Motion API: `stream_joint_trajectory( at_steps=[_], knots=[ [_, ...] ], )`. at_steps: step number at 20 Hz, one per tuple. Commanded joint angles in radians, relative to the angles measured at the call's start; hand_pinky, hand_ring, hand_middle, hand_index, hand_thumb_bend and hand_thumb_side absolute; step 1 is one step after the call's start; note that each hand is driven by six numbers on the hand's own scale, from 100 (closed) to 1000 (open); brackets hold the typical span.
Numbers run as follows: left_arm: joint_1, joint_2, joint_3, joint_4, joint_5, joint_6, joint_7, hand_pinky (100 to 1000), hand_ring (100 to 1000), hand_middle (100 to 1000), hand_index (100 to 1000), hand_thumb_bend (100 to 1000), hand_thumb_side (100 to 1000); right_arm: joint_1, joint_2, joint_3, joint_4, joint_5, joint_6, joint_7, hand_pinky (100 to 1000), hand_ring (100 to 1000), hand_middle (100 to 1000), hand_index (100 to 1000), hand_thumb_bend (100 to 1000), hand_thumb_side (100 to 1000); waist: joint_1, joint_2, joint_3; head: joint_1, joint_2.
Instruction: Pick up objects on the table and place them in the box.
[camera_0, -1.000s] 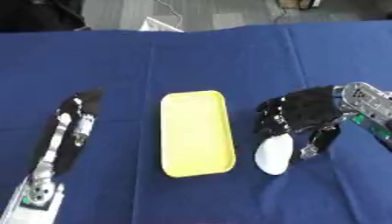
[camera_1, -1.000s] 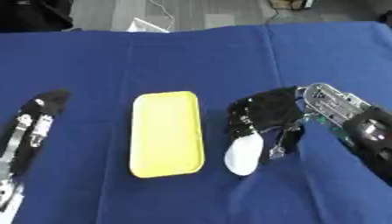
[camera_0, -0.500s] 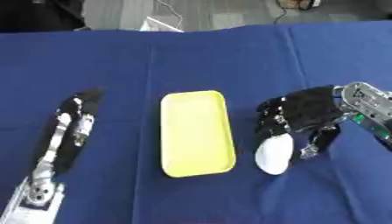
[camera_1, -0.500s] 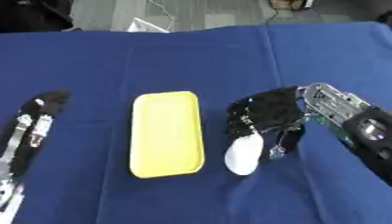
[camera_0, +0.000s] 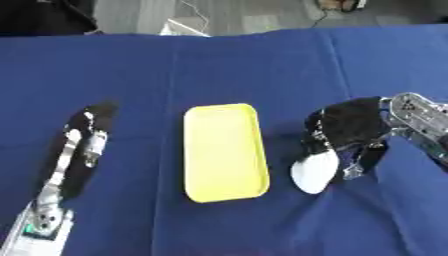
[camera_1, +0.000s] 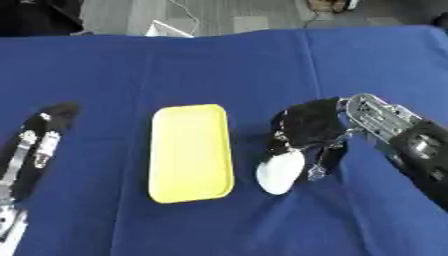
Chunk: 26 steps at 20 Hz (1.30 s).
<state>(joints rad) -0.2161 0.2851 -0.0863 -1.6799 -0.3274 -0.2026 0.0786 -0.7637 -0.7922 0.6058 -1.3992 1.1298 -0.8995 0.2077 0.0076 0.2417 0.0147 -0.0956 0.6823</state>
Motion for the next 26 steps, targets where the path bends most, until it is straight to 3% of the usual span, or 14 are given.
stream_joint_trajectory(
  at_steps=[1,16,21,23,24,26],
  knots=[
    [-0.009,0.006,0.001,-0.025,0.001,-0.003,-0.002,799,811,818,896,100,1000,-0.003,-0.014,0.01,0.016,0.021,-0.008,0.028,672,593,547,624,577,271,0.001,-0.011,0.003,-0.007,-0.007],
    [-0.009,0.005,0.001,-0.024,0.001,-0.004,-0.003,799,812,818,896,100,1000,0.002,-0.018,0.006,0.007,0.008,-0.008,0.034,680,605,544,619,576,275,0.001,-0.012,0.003,-0.006,-0.01],
    [-0.008,0.006,0.002,-0.023,0.001,-0.003,-0.003,799,812,818,896,100,1000,0.0,-0.023,0.0,0.002,-0.004,-0.008,0.031,677,601,530,604,529,258,0.001,-0.013,0.003,-0.004,-0.01],
    [-0.007,0.006,0.002,-0.023,0.001,-0.003,-0.002,799,812,818,896,100,1000,-0.005,-0.039,-0.014,-0.014,-0.026,-0.006,0.019,677,601,525,594,513,247,0.001,-0.014,0.001,-0.001,-0.01],
    [-0.006,0.007,0.003,-0.023,0.001,-0.003,-0.001,799,812,818,896,100,1000,-0.009,-0.054,-0.027,-0.031,-0.041,0.002,0.009,679,602,524,588,455,245,0.0,-0.015,0.0,0.0,-0.009],
    [-0.004,0.009,0.003,-0.023,0.001,-0.003,-0.001,799,812,819,896,100,1000,-0.012,-0.086,-0.046,-0.076,-0.072,0.023,-0.005,682,604,523,585,491,233,-0.001,-0.016,-0.003,0.001,-0.008]
  ],
)
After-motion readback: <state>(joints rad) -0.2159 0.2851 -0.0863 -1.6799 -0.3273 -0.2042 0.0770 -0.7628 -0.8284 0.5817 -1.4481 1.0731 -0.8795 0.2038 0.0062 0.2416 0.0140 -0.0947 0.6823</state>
